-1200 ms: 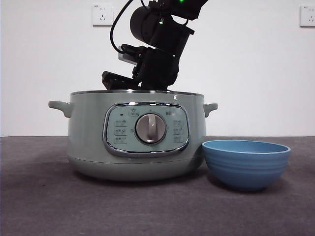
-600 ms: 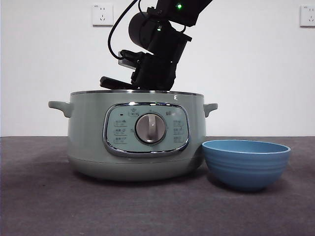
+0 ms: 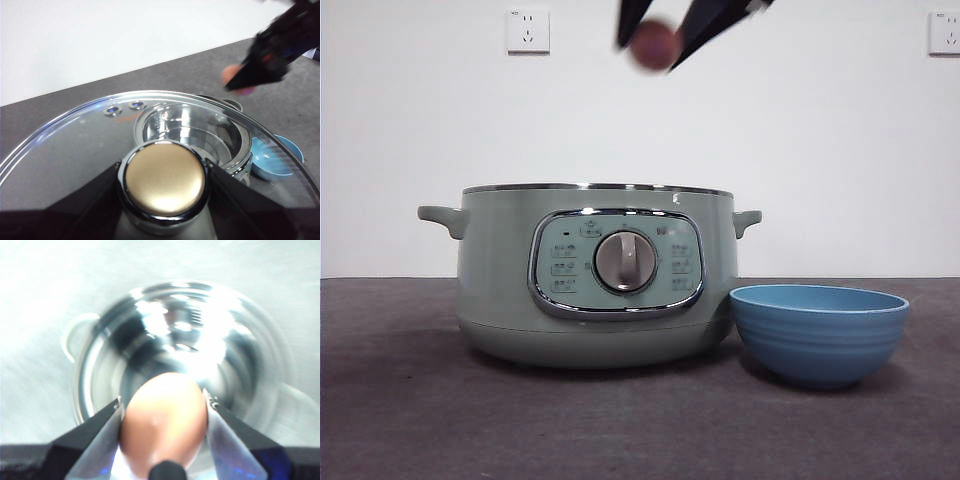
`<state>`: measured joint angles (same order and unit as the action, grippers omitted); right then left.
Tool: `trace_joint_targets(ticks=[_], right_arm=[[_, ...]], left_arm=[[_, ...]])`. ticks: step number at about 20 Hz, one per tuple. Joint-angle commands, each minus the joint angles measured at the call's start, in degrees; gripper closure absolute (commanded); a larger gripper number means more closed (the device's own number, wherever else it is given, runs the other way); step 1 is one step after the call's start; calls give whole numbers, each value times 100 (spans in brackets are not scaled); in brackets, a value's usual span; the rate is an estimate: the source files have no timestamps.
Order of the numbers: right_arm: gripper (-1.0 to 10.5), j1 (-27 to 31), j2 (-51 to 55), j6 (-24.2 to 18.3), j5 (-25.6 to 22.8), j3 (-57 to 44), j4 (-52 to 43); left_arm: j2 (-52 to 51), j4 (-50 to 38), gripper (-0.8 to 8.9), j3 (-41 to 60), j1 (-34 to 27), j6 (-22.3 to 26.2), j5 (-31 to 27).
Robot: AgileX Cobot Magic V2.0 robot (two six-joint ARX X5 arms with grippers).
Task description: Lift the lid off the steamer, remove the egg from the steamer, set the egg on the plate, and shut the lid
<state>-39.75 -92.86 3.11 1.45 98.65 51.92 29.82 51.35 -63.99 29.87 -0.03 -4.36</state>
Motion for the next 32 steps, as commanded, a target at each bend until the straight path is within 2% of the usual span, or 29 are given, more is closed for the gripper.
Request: trace_joint_targets(ticks=[1, 4, 7, 12, 14, 16, 20, 27, 32], right_arm=[[963, -9, 533, -240, -389, -2, 352], [963, 83, 944, -326, -503, -72, 850], [963, 254, 1285, -339, -485, -678, 798], [963, 535, 1655, -289, -398, -2586, -256], [963, 686, 1650, -286, -142, -3255, -817], [963, 793, 1646, -247, 13, -3836, -1443], [963, 1038, 1609, -238, 13, -4603, -2140], [963, 1314, 1091, -256, 426, -5084, -3082], [963, 1307, 461, -258, 461, -5093, -3373]], left_arm=[[-50, -330, 822, -101, 4, 4, 4], [-50, -328, 822, -101, 4, 0, 7], [-50, -328, 822, -101, 4, -39, 13], [-50, -326, 822, -101, 4, -55, 20], [-50, -319, 822, -101, 4, -127, 24], [-50, -286, 822, -101, 4, -127, 24], [-50, -271, 822, -101, 4, -127, 24], [-48, -199, 822, -101, 4, -131, 24], [-35, -192, 822, -101, 4, -146, 22]])
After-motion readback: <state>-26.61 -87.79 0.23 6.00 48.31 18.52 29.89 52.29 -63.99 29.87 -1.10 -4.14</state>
